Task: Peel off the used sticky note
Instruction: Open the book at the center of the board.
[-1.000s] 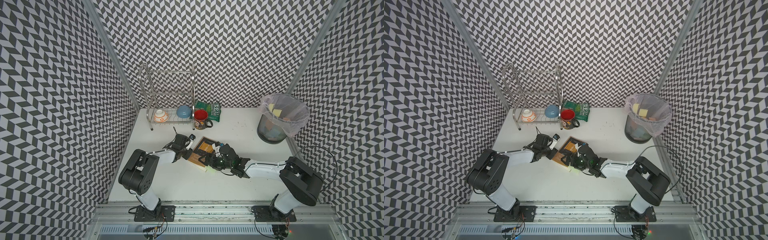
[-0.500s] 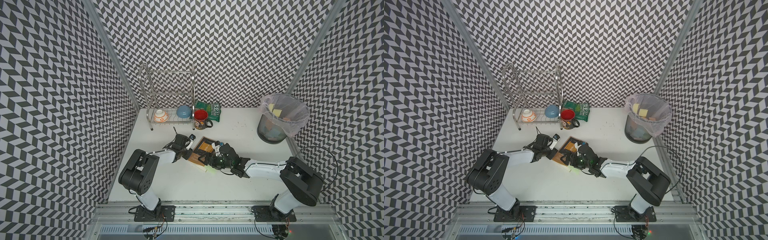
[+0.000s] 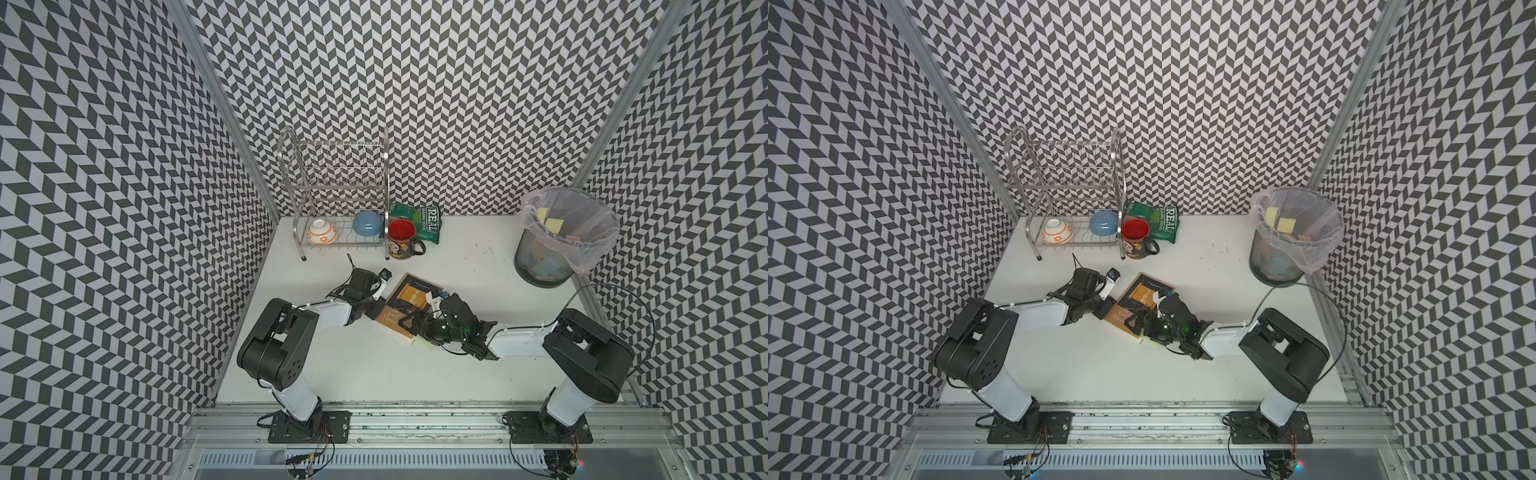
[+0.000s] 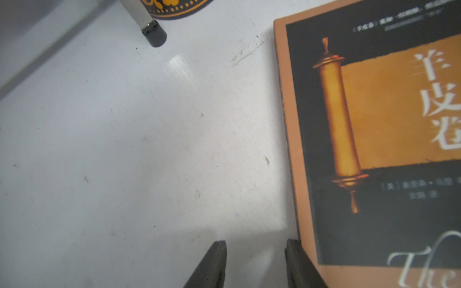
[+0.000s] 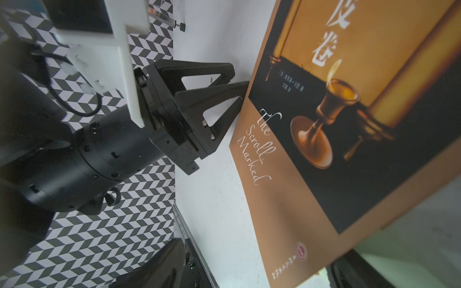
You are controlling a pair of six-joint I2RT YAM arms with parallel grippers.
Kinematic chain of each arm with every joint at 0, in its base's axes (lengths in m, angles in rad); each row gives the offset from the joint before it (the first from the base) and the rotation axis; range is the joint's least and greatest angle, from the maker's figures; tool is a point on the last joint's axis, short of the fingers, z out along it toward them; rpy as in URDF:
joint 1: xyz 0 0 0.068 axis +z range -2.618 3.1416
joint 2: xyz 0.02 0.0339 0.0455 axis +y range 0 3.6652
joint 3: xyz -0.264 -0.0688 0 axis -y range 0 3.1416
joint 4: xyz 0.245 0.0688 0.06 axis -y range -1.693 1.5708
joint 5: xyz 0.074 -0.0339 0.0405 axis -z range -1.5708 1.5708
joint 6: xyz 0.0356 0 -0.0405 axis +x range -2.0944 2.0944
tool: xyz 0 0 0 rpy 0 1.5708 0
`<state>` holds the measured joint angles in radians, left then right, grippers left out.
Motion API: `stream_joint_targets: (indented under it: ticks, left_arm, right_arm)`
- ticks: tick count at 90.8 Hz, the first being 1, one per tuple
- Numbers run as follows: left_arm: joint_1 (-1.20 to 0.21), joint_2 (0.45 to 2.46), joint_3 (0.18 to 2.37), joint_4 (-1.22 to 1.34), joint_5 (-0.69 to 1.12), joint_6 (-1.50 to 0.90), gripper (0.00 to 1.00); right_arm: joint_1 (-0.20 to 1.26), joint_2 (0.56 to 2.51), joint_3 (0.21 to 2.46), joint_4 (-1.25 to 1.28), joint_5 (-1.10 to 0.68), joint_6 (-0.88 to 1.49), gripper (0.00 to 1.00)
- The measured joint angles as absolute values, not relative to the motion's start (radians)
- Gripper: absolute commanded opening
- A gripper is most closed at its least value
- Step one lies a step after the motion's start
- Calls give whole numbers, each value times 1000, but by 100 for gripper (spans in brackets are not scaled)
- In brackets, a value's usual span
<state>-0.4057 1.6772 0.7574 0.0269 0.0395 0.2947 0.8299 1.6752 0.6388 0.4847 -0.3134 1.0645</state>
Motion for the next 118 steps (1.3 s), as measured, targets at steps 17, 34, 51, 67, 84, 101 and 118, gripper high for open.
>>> stream_joint_targets:
  ticks: [17, 34, 51, 67, 84, 101, 118]
  left_arm:
    - [-406, 1677, 757, 27, 39, 295, 43]
    - [-406, 1677, 757, 27, 40, 295, 42]
    - [-406, 1677, 757, 28, 39, 295, 47]
    - [-406, 1641, 743, -10, 58, 319, 60]
    - [-422, 1439, 739, -203, 159, 426, 87]
    - [-600, 1228, 692, -252, 146, 513, 94]
    - [-733, 1233, 582, -233, 57, 525, 98]
  right_arm:
    - [781, 1696, 633, 542, -333, 1070, 85]
    - [717, 1744, 635, 591, -369, 1073, 82]
    - [674, 1814, 696, 610, -410, 1066, 69]
    - [657, 1864, 736, 609, -435, 1066, 43]
    - [657, 1866, 749, 598, -448, 1064, 23]
    - [656, 1866, 771, 560, -461, 1082, 7]
    - [656, 1857, 813, 499, -477, 1108, 7]
